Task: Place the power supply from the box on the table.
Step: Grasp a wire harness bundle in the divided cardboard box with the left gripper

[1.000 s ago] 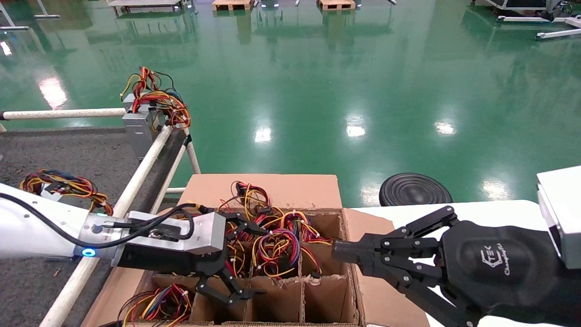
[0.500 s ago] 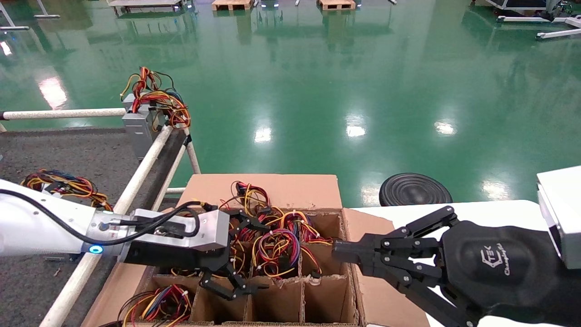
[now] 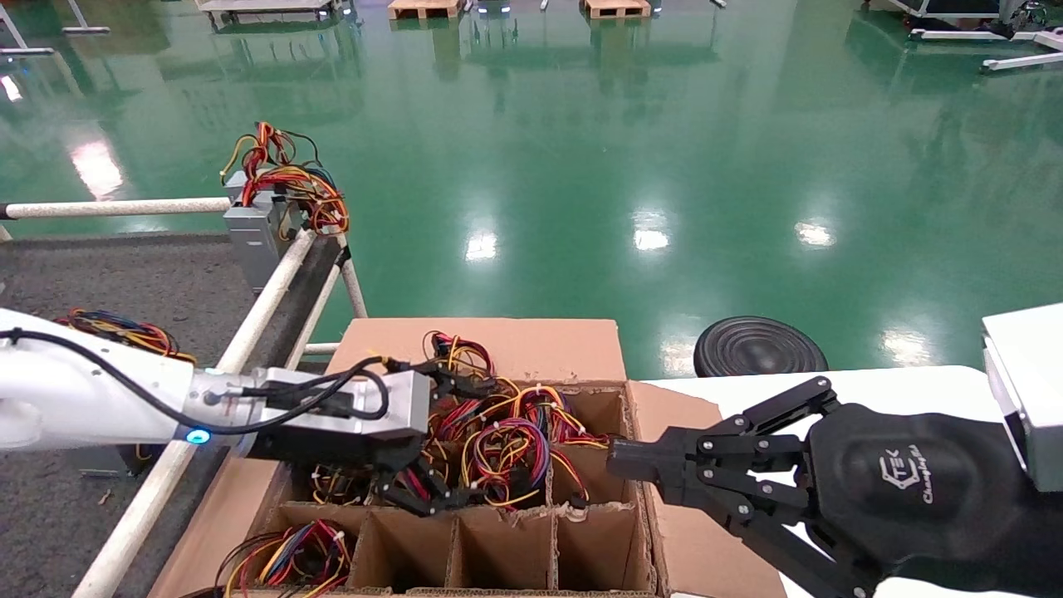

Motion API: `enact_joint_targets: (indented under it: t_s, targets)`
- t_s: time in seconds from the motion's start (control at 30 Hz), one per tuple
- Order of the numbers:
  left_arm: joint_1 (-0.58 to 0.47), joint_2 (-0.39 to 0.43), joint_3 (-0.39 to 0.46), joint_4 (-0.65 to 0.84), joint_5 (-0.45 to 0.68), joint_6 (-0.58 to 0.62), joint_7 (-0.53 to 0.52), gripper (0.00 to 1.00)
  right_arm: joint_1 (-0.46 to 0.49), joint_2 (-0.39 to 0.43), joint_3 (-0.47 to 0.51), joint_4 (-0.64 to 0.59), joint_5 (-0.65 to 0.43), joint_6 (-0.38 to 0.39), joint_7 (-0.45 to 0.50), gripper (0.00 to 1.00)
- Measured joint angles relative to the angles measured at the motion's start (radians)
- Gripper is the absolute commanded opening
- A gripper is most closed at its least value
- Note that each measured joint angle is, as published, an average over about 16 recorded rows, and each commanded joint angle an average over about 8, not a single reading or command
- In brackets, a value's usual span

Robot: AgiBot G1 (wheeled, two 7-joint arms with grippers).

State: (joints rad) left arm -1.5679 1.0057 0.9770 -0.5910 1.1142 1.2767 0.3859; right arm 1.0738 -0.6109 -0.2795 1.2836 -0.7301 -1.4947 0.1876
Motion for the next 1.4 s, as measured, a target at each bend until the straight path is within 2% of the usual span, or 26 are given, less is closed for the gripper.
enact_joint_targets:
  t_s: [0.6,1.4]
  targets:
    - [-0.029,0.05,0.078,0.058,-0.046,-0.088,0.054,1.0,0.0,0.0,0.0,0.0,0.0,0.0,0.0,0.0]
    - [-0.041,0.096,0.117,0.139,-0.121,-0.068,0.115,1.0,0.0,0.0,0.0,0.0,0.0,0.0,0.0,0.0]
